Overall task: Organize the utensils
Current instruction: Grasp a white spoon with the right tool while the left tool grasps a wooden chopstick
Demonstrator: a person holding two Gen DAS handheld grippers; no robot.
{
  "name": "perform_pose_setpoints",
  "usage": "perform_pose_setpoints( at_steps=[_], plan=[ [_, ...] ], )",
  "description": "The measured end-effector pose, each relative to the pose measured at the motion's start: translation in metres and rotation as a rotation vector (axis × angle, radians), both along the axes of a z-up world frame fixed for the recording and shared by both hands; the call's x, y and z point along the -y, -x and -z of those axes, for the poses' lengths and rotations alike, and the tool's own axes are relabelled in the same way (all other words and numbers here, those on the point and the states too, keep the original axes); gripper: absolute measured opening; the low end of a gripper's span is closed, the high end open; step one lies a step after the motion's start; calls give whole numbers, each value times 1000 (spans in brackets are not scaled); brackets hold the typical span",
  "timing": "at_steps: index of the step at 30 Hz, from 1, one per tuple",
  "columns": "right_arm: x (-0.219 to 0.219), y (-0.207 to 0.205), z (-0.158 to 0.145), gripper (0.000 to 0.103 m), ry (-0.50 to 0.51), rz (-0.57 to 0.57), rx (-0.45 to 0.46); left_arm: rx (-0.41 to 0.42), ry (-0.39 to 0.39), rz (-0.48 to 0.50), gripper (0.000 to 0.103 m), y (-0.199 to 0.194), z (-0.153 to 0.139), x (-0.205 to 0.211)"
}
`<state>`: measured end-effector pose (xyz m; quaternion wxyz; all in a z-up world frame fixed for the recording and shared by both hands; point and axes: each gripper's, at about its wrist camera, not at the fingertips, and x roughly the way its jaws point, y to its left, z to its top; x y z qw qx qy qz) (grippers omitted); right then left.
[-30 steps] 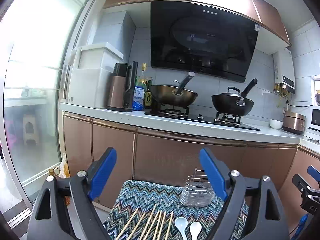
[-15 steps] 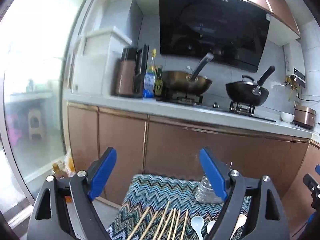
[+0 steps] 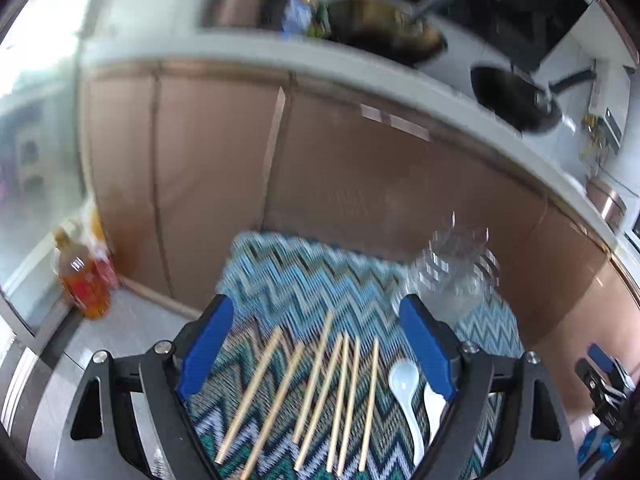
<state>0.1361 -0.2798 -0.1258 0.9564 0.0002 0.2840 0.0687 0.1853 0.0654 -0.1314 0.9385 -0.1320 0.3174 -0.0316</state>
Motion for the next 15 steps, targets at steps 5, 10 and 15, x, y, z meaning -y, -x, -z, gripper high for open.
perform_pose_setpoints(
  at_steps=[5,10,15],
  plan=[
    [21,-19,29,68,-52,7,-102,-156,29,125,83,-38,36,17],
    [39,-43,56,51,-151,-20,-229,-303,-8,171,79,-88,60,29],
    [52,-67,83,43,-263,-47,-334,-456,-35,203,57,-137,95,39]
  ],
)
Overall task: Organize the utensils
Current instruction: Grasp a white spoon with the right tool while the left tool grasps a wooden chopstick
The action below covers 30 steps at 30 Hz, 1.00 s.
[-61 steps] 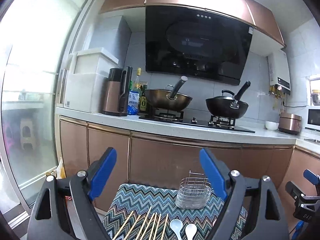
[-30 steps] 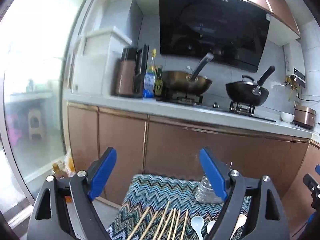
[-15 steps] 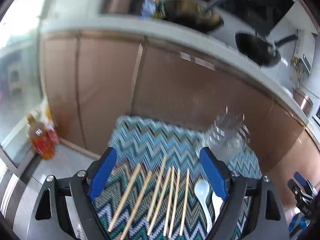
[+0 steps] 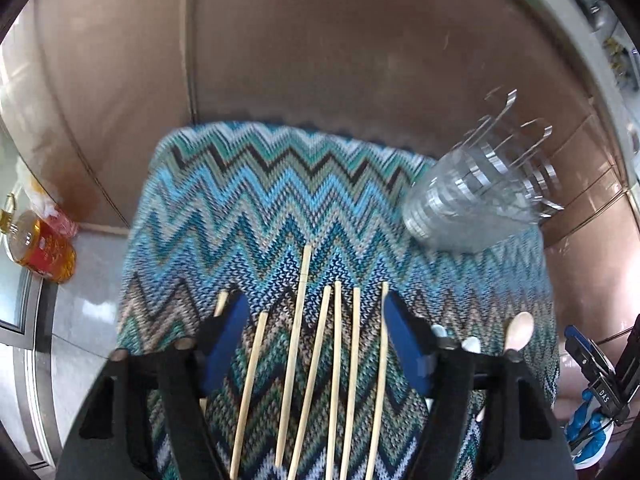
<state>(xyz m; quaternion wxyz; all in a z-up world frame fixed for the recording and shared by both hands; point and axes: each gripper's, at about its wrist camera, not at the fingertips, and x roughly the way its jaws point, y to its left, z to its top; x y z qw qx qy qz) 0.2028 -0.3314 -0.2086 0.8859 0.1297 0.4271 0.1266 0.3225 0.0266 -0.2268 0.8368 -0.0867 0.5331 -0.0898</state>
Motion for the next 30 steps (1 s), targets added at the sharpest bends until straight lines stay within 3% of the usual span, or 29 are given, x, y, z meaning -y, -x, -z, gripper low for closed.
perform_pose_setpoints(
  at_steps=[2,10,20,30],
  plan=[
    [3,-8,8,42,-24,-6,-26,-57,-4,4,39,-14,15,4],
    [10,-29,30,37,-76,-32,-100,-138,-53,10,22,-42,41,12],
    [10,-49,41,37,-96,-62,-157,-190,-112,24,15,-55,54,20],
    [14,-71,56,36,-112,-75,-221,-190,-140,51,9,-64,70,28]
  ],
)
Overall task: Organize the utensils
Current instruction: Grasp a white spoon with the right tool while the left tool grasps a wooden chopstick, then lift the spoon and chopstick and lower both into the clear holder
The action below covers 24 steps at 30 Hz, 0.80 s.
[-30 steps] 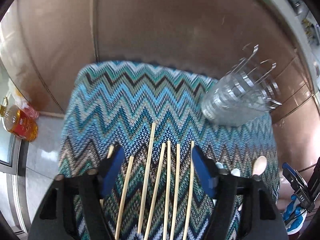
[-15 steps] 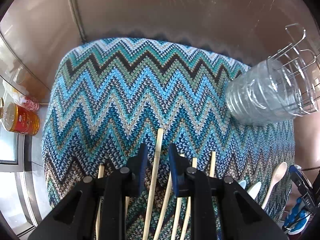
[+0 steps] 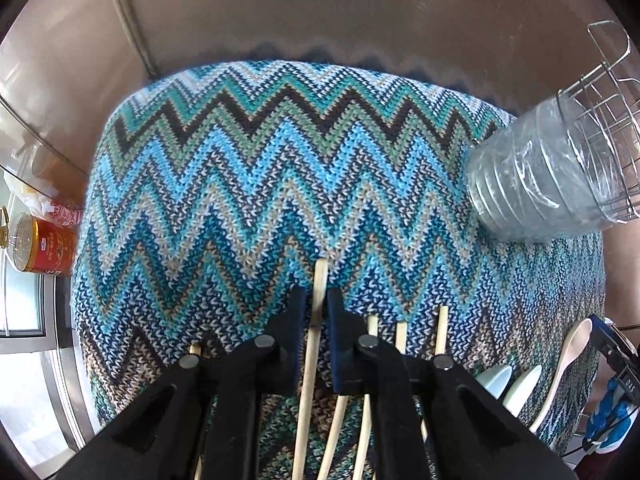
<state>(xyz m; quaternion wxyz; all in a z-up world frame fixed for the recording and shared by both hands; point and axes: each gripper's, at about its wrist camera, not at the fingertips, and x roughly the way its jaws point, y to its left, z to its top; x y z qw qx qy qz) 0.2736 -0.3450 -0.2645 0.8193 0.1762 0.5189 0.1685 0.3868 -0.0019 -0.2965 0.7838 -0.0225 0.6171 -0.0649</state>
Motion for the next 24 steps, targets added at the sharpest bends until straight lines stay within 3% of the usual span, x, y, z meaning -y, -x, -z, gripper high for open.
perform_pose_setpoints(
  at_steps=[6,10,17,24],
  plan=[
    [-5,-2,8,26,-25,-40,-31,9,1,11,7,2,-3,-3],
    [-12,-3,13,7,-31,-68,-37,18,3,9,5,4,-6,-11],
    [-14,8,3,7,-41,-79,3,72,0,31,5,15,-23,-12],
    [-11,44,-47,7,39,-40,128,175,-14,50,5,46,-69,-16]
  ],
)
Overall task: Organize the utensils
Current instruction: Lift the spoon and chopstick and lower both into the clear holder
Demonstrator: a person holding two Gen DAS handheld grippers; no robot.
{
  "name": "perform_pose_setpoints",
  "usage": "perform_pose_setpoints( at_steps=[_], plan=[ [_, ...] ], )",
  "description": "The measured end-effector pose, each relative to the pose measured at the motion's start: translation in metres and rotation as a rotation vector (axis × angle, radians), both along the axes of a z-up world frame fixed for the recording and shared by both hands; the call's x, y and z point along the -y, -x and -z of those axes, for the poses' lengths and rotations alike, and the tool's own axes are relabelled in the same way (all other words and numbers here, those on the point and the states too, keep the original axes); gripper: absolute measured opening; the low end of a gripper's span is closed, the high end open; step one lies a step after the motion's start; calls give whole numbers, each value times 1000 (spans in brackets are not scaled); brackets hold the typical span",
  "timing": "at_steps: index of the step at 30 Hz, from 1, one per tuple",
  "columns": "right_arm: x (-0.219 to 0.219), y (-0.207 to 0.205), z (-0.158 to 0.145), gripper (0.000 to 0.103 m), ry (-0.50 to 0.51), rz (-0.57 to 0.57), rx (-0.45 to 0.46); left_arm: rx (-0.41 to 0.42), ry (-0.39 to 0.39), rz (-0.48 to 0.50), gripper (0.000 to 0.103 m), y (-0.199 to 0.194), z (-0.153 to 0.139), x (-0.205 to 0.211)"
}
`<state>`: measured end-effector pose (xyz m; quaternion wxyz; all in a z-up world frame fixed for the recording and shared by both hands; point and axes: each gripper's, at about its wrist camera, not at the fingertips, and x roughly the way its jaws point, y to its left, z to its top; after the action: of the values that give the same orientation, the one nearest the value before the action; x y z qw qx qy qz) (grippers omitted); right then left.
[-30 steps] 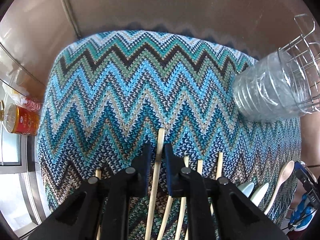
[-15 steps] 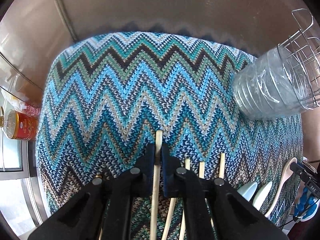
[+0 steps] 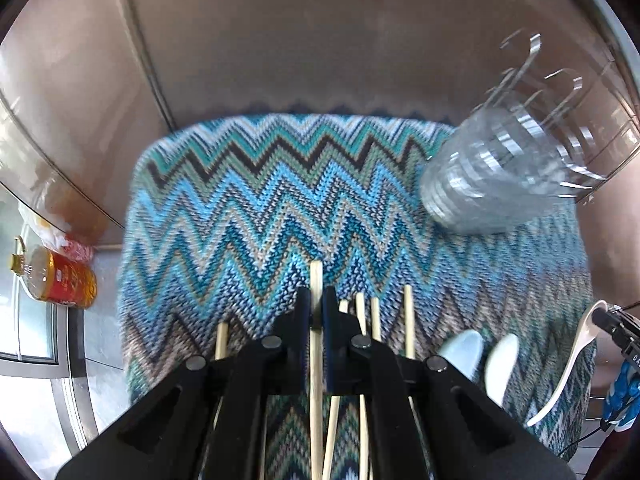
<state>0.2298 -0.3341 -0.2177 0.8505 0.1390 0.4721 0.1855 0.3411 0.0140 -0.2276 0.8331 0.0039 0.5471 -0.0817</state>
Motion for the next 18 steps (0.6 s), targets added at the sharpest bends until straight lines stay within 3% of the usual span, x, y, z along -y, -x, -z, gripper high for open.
perform_pose_setpoints(
  at_steps=[4,11,18],
  plan=[
    [-3,25,-37,7,46,28,83,107,-13,-2,5,25,-41,-5],
    [-4,57,-78,7,82,63,168,206,-2,-32,5,67,-86,-13],
    [-23,59,-131,7,140,99,309,392,105,-53,5,91,-147,-3]
  ],
)
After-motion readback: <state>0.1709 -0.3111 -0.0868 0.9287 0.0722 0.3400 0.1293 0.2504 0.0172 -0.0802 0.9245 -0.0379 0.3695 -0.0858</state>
